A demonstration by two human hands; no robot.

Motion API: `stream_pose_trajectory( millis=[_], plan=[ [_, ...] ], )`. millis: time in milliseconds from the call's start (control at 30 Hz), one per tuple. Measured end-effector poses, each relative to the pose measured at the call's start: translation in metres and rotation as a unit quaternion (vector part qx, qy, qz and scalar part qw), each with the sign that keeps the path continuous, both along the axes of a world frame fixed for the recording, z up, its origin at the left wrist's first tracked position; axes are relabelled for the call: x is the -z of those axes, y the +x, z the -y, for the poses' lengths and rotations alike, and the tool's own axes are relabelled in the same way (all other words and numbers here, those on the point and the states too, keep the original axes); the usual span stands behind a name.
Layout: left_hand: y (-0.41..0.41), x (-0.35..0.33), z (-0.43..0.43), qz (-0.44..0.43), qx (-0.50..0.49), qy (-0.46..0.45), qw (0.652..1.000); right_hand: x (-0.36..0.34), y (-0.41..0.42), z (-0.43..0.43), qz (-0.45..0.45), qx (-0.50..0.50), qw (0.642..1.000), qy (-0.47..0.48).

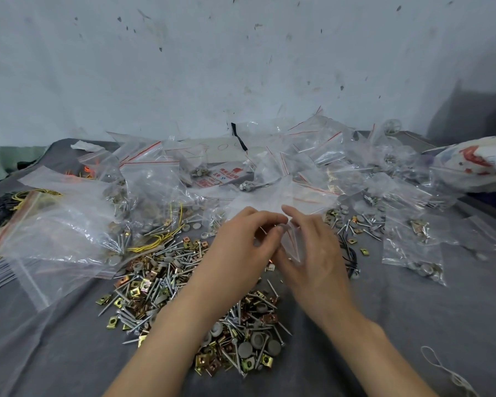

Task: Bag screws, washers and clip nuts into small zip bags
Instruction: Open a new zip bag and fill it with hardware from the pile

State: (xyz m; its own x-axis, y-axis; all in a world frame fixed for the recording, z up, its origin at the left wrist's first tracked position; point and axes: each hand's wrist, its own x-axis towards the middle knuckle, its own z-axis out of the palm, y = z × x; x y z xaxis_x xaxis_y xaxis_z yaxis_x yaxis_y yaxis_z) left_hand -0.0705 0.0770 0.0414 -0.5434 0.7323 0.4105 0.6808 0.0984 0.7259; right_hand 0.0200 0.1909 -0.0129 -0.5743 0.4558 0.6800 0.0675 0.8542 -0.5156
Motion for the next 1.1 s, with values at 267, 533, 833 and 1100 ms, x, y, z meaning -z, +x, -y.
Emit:
stream_pose_trajectory(
  millis=[267,533,833,1100],
  plan=[
    [-0.002,0.003,0.002,0.027,0.030,-0.015,0.999,0.000,0.002,0.006,0.030,0.011,0.999,0.003],
    [0.009,0.002,0.005,0.106,0.073,0.026,0.991,0.000,0.004,0.013,0.040,-0.055,0.997,-0.038],
    [0.006,0.005,0.013,0.017,0.008,-0.014,1.000,-0.006,0.003,0.011,0.116,-0.150,0.975,-0.118],
    [0.005,0.007,0.016,-0.038,0.020,-0.066,0.997,-0.007,0.000,0.007,0.202,-0.201,0.939,-0.193]
  ],
)
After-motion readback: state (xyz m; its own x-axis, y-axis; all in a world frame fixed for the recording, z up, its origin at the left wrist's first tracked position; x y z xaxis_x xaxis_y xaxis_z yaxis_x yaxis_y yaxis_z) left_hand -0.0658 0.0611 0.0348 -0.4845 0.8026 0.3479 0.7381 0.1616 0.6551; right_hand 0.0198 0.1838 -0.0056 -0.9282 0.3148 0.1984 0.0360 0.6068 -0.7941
